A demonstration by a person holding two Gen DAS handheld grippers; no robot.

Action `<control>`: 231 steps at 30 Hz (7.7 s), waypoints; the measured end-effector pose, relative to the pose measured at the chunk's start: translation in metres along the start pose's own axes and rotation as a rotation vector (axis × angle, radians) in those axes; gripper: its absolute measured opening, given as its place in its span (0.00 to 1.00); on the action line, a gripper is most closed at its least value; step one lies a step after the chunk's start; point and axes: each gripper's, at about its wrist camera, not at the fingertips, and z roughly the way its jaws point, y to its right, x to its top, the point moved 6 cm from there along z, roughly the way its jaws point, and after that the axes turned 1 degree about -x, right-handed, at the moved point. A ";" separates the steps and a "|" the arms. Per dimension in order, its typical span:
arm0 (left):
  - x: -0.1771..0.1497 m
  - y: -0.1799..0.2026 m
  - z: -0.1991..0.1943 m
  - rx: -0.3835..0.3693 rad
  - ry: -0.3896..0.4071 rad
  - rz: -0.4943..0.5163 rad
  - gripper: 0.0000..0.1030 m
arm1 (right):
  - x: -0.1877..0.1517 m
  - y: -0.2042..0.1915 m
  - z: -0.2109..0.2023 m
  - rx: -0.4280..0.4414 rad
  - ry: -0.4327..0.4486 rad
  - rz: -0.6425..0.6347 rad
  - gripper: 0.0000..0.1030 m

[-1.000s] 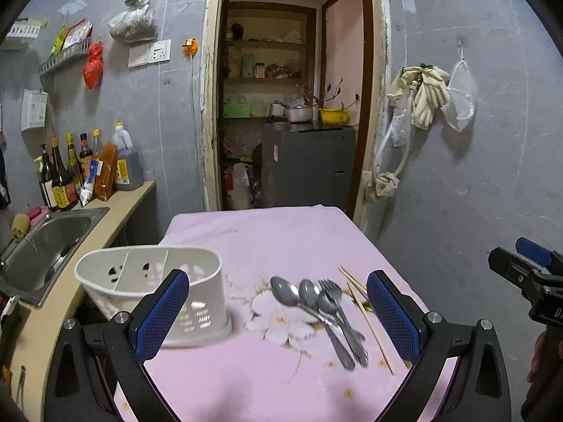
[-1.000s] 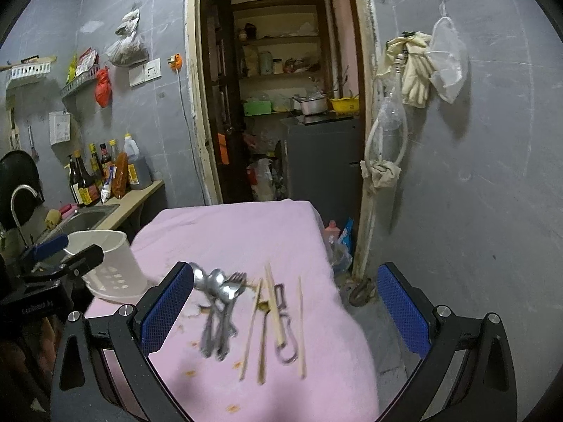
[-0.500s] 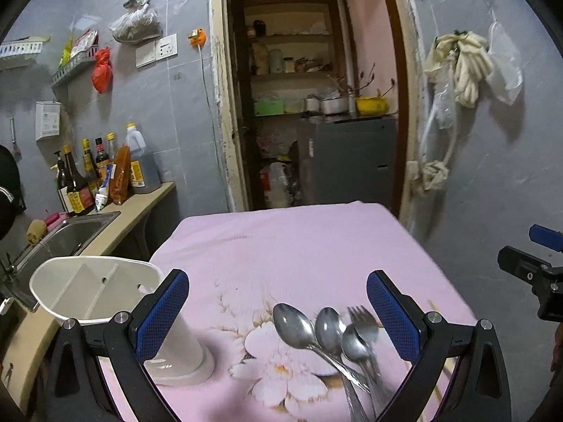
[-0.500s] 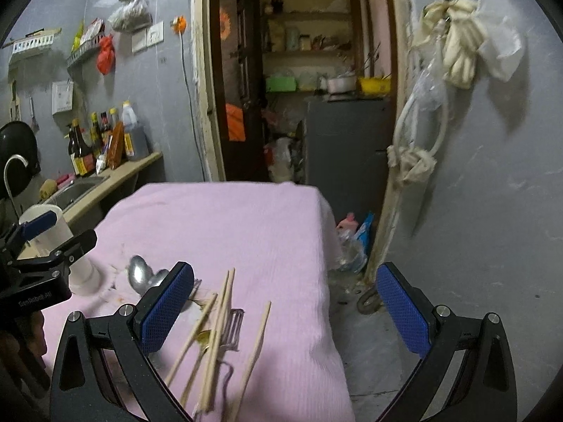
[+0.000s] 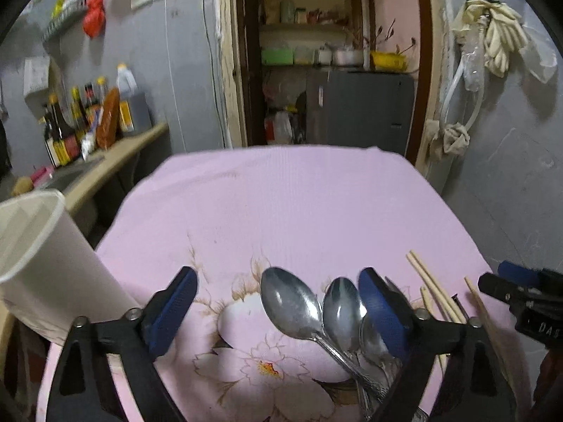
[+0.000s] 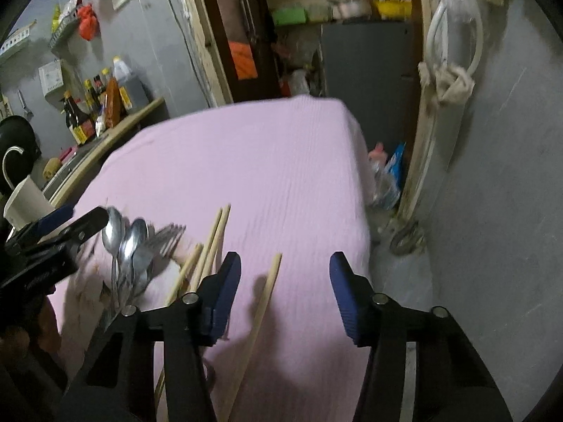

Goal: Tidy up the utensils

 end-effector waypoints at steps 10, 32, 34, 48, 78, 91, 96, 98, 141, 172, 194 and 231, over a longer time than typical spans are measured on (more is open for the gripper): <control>-0.009 -0.007 0.029 -0.090 -0.136 -0.078 0.39 | -0.016 -0.012 0.020 -0.016 -0.176 -0.007 0.27; -0.009 -0.016 0.037 -0.238 -0.240 -0.173 0.07 | -0.018 -0.021 0.010 -0.122 -0.313 -0.030 0.08; -0.008 -0.014 0.033 -0.242 -0.235 -0.162 0.06 | -0.018 -0.021 0.009 -0.098 -0.317 -0.003 0.04; 0.033 -0.018 -0.058 -0.134 0.006 -0.035 0.03 | 0.011 -0.044 -0.071 0.181 0.055 0.244 0.04; 0.138 -0.308 -0.163 0.134 0.363 -0.185 0.03 | 0.139 -0.307 -0.121 0.431 0.766 0.156 0.04; 0.100 -0.289 -0.119 0.199 0.335 -0.110 0.03 | 0.116 -0.310 -0.071 0.313 0.733 0.106 0.04; 0.095 -0.276 -0.116 0.217 0.352 -0.067 0.03 | 0.114 -0.306 -0.070 0.293 0.732 0.079 0.04; 0.095 -0.268 -0.114 0.224 0.354 -0.037 0.03 | 0.111 -0.304 -0.069 0.290 0.731 0.080 0.04; 0.085 -0.158 -0.169 -0.108 0.344 -0.119 0.87 | 0.077 -0.172 -0.189 0.068 0.646 0.044 0.91; -0.012 0.018 -0.067 -0.176 0.061 0.010 0.94 | -0.001 0.016 -0.098 -0.061 0.242 0.098 0.98; -0.025 0.012 0.013 -0.238 -0.138 -0.095 0.44 | -0.023 -0.020 0.014 0.068 -0.061 0.044 0.39; -0.019 0.024 0.014 -0.324 -0.230 -0.034 0.03 | -0.019 -0.054 0.012 -0.132 -0.236 -0.109 0.22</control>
